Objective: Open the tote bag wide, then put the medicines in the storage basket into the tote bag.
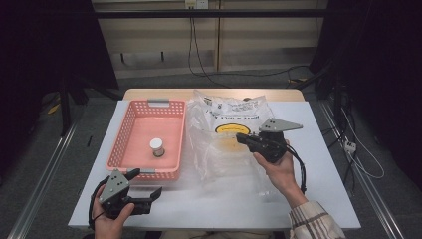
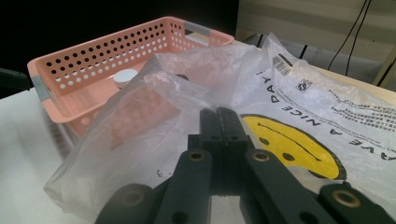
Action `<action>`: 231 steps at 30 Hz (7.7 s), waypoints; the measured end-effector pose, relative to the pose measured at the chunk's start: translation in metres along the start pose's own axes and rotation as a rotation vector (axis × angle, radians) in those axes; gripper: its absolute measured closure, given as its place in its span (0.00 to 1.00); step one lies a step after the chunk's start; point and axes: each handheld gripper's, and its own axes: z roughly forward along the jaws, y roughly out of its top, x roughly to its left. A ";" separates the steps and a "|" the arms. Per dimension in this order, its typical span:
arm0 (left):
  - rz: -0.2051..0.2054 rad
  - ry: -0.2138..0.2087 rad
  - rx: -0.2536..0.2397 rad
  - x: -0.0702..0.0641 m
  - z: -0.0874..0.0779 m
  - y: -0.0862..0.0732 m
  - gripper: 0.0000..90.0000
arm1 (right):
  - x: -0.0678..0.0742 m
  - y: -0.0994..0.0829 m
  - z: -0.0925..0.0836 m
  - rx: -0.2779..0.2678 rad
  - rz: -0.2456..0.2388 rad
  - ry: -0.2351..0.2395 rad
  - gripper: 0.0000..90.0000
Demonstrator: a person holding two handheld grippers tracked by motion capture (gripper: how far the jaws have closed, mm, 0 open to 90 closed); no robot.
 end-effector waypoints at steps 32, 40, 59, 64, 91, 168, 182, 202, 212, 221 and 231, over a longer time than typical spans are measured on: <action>-0.001 -0.033 0.137 0.052 0.026 0.067 0.12 | -0.006 0.017 0.002 -0.056 0.012 0.033 1.00; -0.014 -0.049 0.184 0.070 0.043 0.075 0.13 | -0.005 0.014 0.002 -0.045 0.014 0.036 1.00; 0.027 -0.032 0.333 0.100 0.103 0.088 0.18 | -0.005 0.013 0.005 -0.034 0.004 0.046 1.00; 0.007 -0.017 0.371 0.103 0.112 0.085 0.21 | -0.005 0.013 0.005 -0.035 0.005 0.047 1.00; -0.006 -0.036 0.520 0.110 0.141 0.066 0.56 | -0.005 0.011 0.006 -0.023 0.003 0.047 1.00; 0.083 -0.287 0.126 -0.013 0.078 0.141 0.57 | -0.002 0.010 0.008 -0.015 0.000 0.059 1.00; 0.167 -0.384 0.152 -0.067 0.121 0.147 0.57 | -0.001 0.010 0.009 -0.006 -0.002 0.072 1.00; 0.095 -0.291 0.278 -0.070 0.199 0.105 0.57 | 0.000 -0.002 0.011 0.039 0.015 0.078 1.00; 0.079 -0.221 0.319 -0.068 0.219 0.087 0.57 | 0.001 -0.015 0.011 0.079 0.013 0.081 1.00; 0.081 -0.171 0.305 -0.066 0.226 0.083 0.57 | 0.001 -0.020 0.013 0.098 0.011 0.082 1.00; 0.056 -0.122 0.253 -0.059 0.238 0.081 0.57 | 0.001 -0.022 0.016 0.109 0.011 0.086 1.00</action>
